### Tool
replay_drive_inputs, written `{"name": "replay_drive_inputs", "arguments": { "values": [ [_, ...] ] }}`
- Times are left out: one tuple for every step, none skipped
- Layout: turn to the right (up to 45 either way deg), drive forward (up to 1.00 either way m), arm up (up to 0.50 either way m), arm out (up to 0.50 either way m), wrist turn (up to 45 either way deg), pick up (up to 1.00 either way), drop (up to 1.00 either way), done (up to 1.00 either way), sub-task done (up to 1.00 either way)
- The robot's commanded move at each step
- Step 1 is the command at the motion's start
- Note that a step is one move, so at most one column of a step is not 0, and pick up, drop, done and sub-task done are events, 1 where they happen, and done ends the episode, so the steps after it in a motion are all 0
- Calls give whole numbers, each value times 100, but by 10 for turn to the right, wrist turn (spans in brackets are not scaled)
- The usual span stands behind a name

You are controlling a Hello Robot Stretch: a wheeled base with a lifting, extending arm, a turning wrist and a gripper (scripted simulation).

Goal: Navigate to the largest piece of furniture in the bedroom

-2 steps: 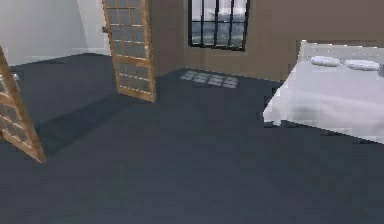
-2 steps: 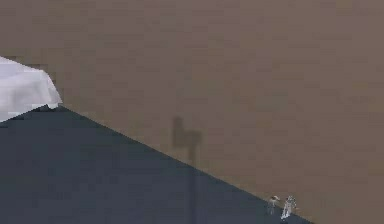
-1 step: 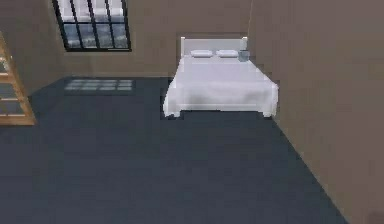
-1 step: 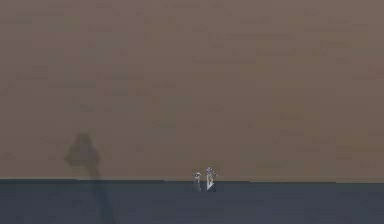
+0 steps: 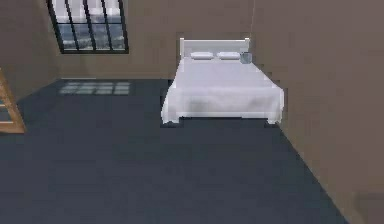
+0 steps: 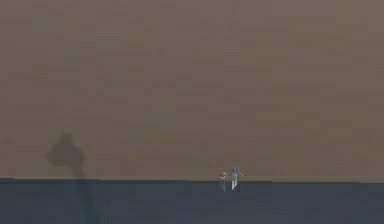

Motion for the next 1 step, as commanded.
{"name": "replay_drive_inputs", "arguments": {
  "values": [
    [60,0,0,0,0,0,0,0,0]
  ]
}}
